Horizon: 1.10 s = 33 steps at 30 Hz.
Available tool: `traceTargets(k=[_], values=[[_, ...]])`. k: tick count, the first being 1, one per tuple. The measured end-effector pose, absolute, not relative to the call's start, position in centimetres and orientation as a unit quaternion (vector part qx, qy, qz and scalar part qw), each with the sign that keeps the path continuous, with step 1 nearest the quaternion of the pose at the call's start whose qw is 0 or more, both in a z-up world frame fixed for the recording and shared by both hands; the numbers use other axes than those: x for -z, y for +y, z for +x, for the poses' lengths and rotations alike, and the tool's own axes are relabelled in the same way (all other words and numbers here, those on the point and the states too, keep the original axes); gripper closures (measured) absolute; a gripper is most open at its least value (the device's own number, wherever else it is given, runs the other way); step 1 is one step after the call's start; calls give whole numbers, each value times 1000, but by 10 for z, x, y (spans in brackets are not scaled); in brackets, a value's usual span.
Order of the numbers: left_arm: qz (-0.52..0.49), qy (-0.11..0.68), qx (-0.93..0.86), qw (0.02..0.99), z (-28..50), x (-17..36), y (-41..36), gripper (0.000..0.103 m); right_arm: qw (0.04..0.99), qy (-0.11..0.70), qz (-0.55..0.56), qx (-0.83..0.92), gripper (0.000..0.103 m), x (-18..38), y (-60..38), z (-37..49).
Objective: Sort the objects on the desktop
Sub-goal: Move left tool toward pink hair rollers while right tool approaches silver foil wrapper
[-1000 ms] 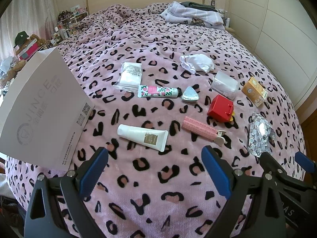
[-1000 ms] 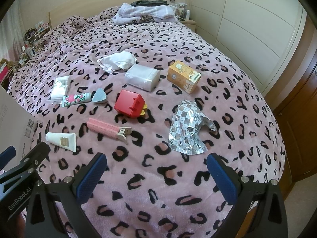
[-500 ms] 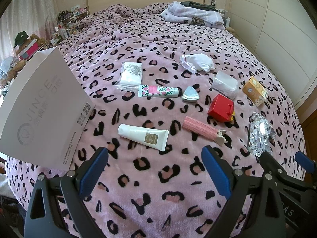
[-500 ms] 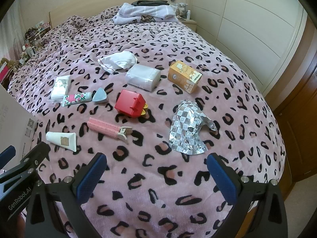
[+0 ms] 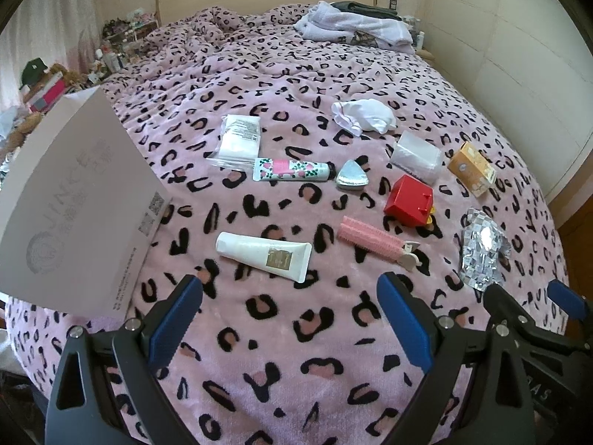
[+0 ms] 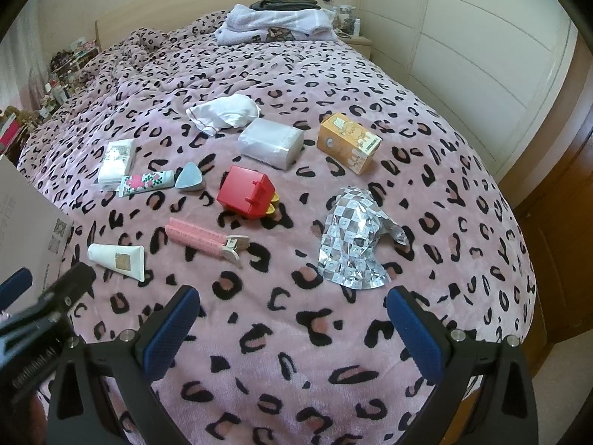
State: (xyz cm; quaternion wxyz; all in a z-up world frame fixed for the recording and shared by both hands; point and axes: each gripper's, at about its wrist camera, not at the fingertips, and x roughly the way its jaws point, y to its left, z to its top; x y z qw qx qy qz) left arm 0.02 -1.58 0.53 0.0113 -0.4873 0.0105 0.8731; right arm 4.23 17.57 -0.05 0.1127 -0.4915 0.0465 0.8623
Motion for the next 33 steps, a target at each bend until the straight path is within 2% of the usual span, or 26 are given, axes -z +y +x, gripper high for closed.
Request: traceTargets(k=[6, 11, 18, 28, 33], values=[[-507, -14, -861, -18, -2, 26, -67, 6, 135, 30, -501, -854, 0, 24, 208, 59], [-523, -82, -849, 3, -1, 57, -95, 6, 141, 46, -522, -840, 0, 53, 231, 70], [-568, -83, -818, 21, -47, 83, -67, 6, 145, 51, -514, -844, 0, 58, 238, 66], [-611, -106, -783, -53, -93, 130, -55, 6, 159, 36, -502, -850, 0, 52, 243, 46], [-621, -117, -772, -67, -98, 142, -52, 6, 173, 70, -495, -849, 0, 55, 268, 39]])
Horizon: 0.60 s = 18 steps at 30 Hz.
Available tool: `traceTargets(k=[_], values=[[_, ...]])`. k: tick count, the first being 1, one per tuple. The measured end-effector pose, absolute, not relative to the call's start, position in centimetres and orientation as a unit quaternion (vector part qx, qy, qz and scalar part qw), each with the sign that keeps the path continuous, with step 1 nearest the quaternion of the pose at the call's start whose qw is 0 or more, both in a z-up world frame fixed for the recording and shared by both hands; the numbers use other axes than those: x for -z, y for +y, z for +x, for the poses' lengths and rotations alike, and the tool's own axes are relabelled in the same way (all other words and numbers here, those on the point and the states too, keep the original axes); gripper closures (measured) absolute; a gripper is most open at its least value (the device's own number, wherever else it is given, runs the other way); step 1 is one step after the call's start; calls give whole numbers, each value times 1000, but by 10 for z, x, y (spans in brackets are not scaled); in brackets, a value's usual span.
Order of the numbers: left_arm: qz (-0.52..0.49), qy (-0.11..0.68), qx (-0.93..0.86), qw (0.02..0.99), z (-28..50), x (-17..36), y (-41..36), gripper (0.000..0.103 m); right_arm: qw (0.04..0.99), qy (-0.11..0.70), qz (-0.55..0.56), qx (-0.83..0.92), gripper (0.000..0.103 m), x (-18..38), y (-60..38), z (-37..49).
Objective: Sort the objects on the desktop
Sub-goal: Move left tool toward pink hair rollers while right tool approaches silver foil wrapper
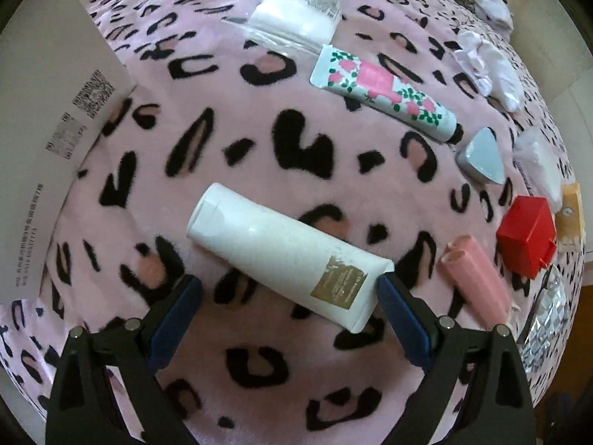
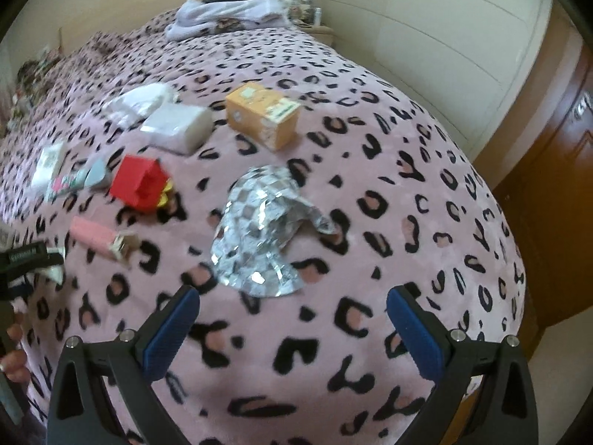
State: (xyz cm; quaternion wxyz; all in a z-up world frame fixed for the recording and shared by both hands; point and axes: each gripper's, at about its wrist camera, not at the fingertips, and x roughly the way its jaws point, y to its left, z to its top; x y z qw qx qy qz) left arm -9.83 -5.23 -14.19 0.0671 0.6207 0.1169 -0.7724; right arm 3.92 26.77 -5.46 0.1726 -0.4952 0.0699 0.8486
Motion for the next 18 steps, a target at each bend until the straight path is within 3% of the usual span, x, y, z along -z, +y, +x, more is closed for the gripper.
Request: traceTargets(k=[3, 14, 17, 18], values=[[630, 116, 765, 67, -97, 148, -50, 0, 179, 77, -493, -848, 0, 57, 278, 30], [615, 99, 777, 95, -92, 163, -40, 1, 174, 73, -497, -847, 0, 70, 278, 5], [608, 109, 781, 87, -91, 161, -43, 10, 176, 75, -497, -846, 0, 73, 278, 6], [605, 112, 784, 85, -95, 154, -46, 20, 176, 76, -497, -846, 0, 73, 277, 6]])
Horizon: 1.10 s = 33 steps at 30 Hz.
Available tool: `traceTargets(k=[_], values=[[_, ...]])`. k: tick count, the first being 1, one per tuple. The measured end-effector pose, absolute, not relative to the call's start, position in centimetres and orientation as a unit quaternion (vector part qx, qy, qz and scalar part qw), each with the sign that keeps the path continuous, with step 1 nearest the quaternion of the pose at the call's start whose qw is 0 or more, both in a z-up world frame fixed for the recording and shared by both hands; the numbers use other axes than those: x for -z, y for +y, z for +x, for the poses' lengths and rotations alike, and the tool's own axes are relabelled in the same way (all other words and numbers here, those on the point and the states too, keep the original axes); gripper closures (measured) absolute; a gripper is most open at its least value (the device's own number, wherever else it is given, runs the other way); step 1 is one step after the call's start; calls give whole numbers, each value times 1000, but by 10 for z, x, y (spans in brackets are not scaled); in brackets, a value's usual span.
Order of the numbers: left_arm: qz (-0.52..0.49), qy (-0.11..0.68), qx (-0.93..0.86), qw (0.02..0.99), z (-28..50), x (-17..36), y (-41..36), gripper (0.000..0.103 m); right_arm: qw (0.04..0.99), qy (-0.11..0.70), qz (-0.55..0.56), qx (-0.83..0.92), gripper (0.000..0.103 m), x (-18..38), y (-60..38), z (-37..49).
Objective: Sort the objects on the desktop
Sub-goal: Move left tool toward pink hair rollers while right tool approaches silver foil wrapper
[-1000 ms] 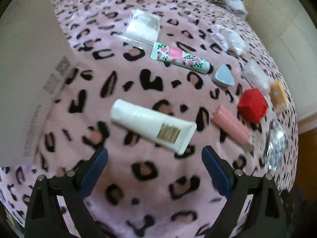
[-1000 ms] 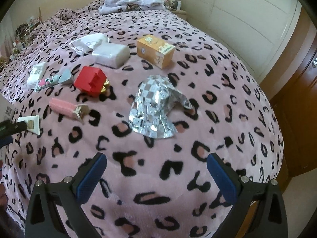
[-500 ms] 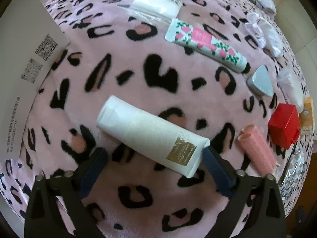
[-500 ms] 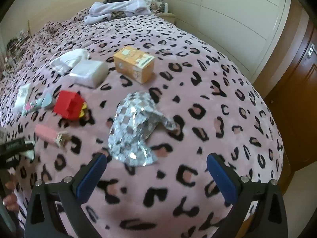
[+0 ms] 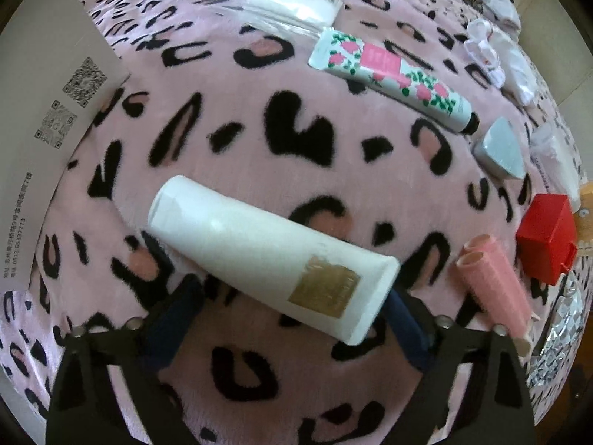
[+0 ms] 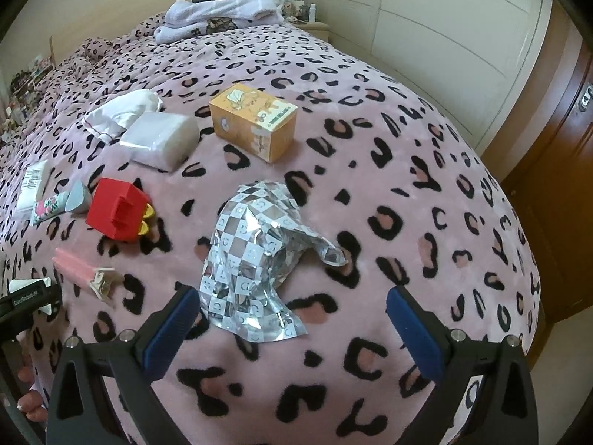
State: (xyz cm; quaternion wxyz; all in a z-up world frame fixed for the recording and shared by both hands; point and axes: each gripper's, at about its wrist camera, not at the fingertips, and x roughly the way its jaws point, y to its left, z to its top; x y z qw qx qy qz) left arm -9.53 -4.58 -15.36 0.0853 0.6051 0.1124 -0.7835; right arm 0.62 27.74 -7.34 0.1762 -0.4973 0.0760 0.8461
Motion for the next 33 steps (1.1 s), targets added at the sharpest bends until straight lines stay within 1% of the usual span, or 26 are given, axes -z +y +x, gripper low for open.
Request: traceTargets(k=[1, 2, 4, 5, 6, 8, 12, 14, 18, 20, 21, 23, 24, 25, 26, 27, 29, 30, 31, 33], values=[[601, 112, 786, 86, -93, 151, -46, 36, 176, 77, -498, -846, 0, 74, 277, 7], [597, 113, 789, 87, -91, 147, -47, 46, 176, 77, -498, -845, 0, 75, 277, 7], [595, 127, 789, 83, -90, 141, -51, 74, 177, 77, -500, -844, 0, 76, 277, 8], [596, 137, 787, 80, -89, 140, -55, 81, 178, 76, -500, -844, 0, 76, 277, 9], [596, 147, 786, 77, -89, 139, -59, 94, 178, 76, -500, -844, 0, 77, 277, 9], [595, 157, 785, 69, -87, 138, -64, 96, 177, 77, -501, -844, 0, 77, 277, 10], [583, 136, 799, 53, -79, 128, -62, 99, 177, 77, -501, -844, 0, 78, 277, 10], [576, 131, 805, 44, -74, 123, -62, 99, 176, 78, -502, -843, 0, 79, 278, 9], [588, 148, 795, 13, -71, 122, -73, 101, 176, 81, -502, -843, 0, 78, 281, 9], [597, 158, 787, 1, -71, 123, -80, 100, 178, 84, -501, -843, 0, 78, 283, 10], [599, 153, 786, 0, -74, 121, -75, 99, 178, 87, -501, -842, 0, 78, 284, 10], [598, 134, 790, -1, -72, 124, -75, 89, 178, 91, -501, -842, 0, 78, 285, 10], [596, 123, 793, -2, -68, 124, -76, 76, 177, 92, -500, -842, 0, 78, 285, 10], [594, 113, 797, -4, -64, 124, -76, 56, 177, 92, -501, -842, 0, 78, 284, 10], [590, 104, 801, -7, -63, 122, -75, 49, 176, 91, -501, -842, 0, 79, 283, 10], [584, 106, 805, -10, -62, 121, -76, 50, 175, 90, -502, -842, 0, 79, 282, 10], [583, 124, 802, -23, -64, 124, -78, 73, 173, 86, -503, -843, 0, 80, 280, 9], [591, 139, 794, -31, -66, 127, -80, 89, 174, 83, -503, -842, 0, 80, 279, 9], [597, 154, 786, -39, -68, 131, -82, 91, 174, 80, -504, -842, 0, 80, 278, 9], [599, 164, 783, -31, -66, 131, -85, 91, 174, 76, -504, -842, 0, 80, 277, 8]])
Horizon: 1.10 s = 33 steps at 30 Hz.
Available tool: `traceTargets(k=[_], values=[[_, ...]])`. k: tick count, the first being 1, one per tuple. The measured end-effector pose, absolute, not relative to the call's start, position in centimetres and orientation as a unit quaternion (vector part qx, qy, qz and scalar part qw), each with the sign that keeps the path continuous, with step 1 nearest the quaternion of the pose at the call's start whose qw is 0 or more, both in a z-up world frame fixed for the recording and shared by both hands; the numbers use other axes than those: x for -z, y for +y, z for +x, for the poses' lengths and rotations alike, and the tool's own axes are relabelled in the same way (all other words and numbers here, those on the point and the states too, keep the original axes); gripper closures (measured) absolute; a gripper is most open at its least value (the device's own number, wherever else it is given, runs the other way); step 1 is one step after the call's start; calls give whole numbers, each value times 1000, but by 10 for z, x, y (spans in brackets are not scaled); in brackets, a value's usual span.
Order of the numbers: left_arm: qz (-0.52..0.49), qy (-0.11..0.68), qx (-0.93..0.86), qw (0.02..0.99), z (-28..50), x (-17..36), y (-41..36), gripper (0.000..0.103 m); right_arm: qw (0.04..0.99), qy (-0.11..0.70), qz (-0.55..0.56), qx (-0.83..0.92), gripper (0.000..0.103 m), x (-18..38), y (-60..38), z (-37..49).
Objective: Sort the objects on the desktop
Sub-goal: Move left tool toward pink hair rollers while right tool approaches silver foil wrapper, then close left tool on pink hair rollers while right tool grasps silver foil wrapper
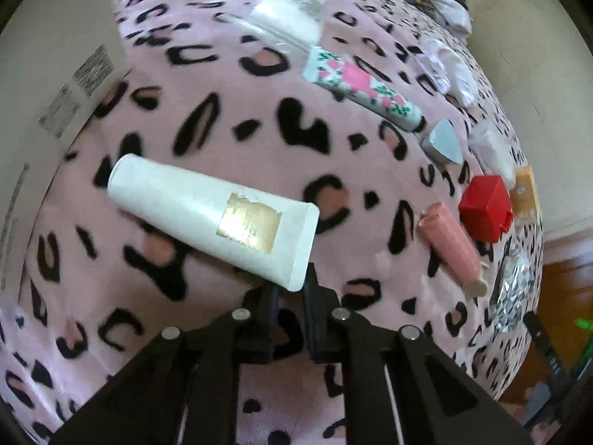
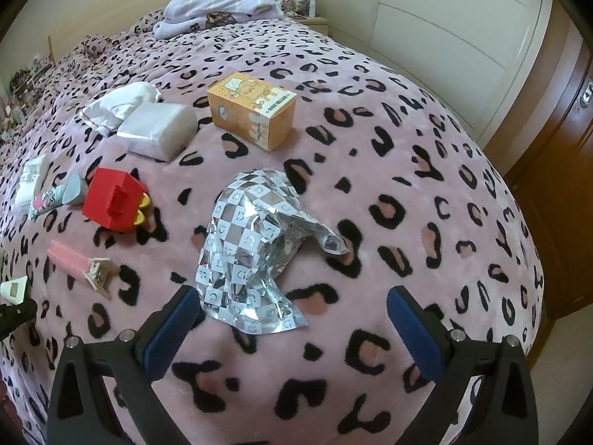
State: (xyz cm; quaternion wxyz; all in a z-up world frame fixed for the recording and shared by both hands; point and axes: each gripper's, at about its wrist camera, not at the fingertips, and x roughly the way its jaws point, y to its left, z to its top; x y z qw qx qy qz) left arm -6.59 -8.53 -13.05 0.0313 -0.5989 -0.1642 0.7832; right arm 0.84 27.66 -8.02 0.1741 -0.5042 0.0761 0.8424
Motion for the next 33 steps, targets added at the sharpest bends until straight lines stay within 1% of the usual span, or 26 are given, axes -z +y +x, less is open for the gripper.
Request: traceTargets(k=[2, 3, 4, 5, 6, 7, 8, 9, 10, 11, 12, 13, 15, 18, 21, 26, 32, 33], values=[[-598, -153, -787, 21, -62, 127, -84, 90, 174, 74, -504, -843, 0, 80, 275, 9], [-598, -140, -789, 16, -60, 124, -81, 85, 173, 74, -504, -843, 0, 80, 275, 8], [-598, -128, -791, 10, -58, 121, -79, 74, 172, 73, -504, -843, 0, 80, 274, 8], [-596, -116, -794, 7, -57, 117, -75, 67, 172, 73, -504, -843, 0, 80, 274, 8], [-593, -108, -798, 7, -54, 112, -72, 54, 172, 74, -504, -843, 0, 80, 274, 8], [-588, -100, -803, 8, -51, 106, -68, 48, 171, 75, -504, -843, 0, 80, 274, 8], [-581, -96, -808, 17, -49, 99, -61, 47, 170, 76, -504, -843, 0, 80, 273, 8], [-574, -91, -813, 27, -47, 91, -53, 42, 169, 77, -504, -843, 0, 80, 273, 8], [-568, -86, -818, 36, -45, 84, -46, 34, 167, 78, -504, -844, 0, 79, 272, 7], [-562, -80, -822, 45, -49, 80, -35, 29, 166, 78, -504, -844, 0, 79, 272, 7], [-557, -75, -826, 53, -53, 75, -24, 22, 165, 77, -504, -844, 0, 78, 271, 6], [-552, -70, -829, 62, -58, 71, -13, 20, 165, 76, -504, -844, 0, 78, 270, 6], [-560, -69, -822, 75, -75, 73, 13, 20, 166, 73, -502, -846, 0, 75, 268, 6], [-594, -96, -795, 77, -90, 85, 33, 20, 168, 71, -498, -848, 0, 72, 269, 7], [-619, -128, -773, 53, -100, 101, 43, 20, 169, 72, -497, -848, 0, 70, 273, 8], [-629, -175, -757, -5, -111, 120, 50, 20, 171, 80, -496, -847, 0, 70, 281, 8], [-622, -176, -761, -48, -120, 139, 66, 18, 172, 80, -498, -846, 0, 75, 283, 3], [-619, -177, -764, -49, -120, 140, 67, 19, 173, 80, -499, -846, 0, 76, 284, 1]])
